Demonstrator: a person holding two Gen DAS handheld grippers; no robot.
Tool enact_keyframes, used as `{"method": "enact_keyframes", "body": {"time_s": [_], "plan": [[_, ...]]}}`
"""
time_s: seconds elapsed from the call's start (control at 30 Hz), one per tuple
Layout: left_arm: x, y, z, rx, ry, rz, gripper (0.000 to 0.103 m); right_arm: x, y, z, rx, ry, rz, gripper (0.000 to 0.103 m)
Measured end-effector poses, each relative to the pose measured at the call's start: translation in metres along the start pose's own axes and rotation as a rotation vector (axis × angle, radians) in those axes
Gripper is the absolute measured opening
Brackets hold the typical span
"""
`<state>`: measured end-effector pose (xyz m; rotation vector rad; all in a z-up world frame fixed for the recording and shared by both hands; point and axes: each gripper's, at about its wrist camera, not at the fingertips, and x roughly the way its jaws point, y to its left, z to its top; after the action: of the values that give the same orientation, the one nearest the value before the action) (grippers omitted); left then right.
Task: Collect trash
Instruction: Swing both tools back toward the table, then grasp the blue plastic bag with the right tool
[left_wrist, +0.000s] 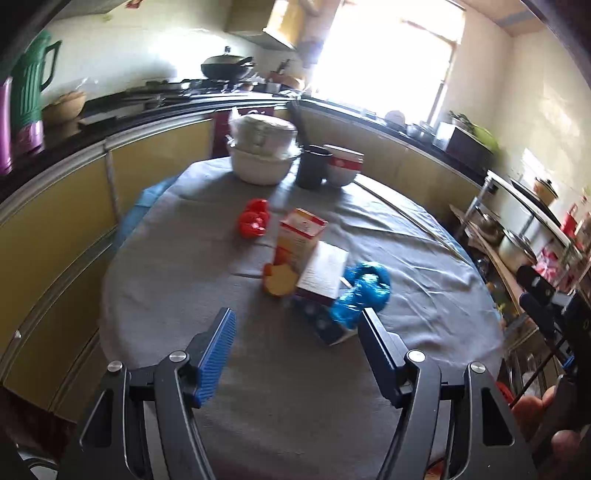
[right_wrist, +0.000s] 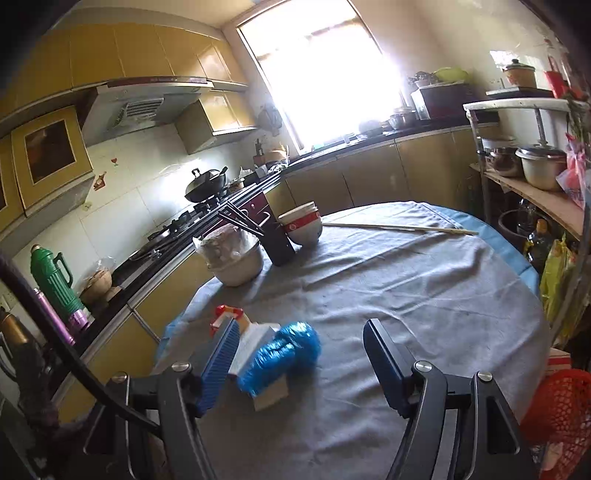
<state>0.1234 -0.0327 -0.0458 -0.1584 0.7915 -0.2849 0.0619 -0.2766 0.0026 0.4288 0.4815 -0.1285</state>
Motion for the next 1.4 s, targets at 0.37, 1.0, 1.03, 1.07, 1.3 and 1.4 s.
{"method": "enact_keyframes", "body": {"time_s": [0.37, 1.0, 1.03, 1.07, 1.3, 1.4], "plan": [[-0.001, 0.039, 0.000, -0.056, 0.010, 0.033, 0.069, 0.040, 0.028, 0.015, 0.125, -0.039, 0.100, 0.073], [0.012, 0.053, 0.000, -0.074, 0.035, 0.055, 0.069, 0.051, 0.028, 0.032, 0.213, -0.062, 0.300, 0.079], [0.012, 0.052, 0.000, -0.069, 0.034, 0.056, 0.069, 0.052, 0.027, 0.030, 0.191, -0.058, 0.286, 0.079], [0.012, 0.051, 0.000, -0.064, 0.033, 0.059, 0.069, 0.054, 0.024, 0.029, 0.183, -0.045, 0.283, 0.079], [0.018, 0.046, -0.004, 0.009, 0.029, 0.107, 0.069, 0.077, -0.001, 0.007, 0.075, 0.125, 0.153, 0.079], [0.024, 0.042, -0.006, 0.056, 0.032, 0.129, 0.069, 0.083, -0.024, -0.004, 0.086, 0.190, 0.124, 0.079]]}}
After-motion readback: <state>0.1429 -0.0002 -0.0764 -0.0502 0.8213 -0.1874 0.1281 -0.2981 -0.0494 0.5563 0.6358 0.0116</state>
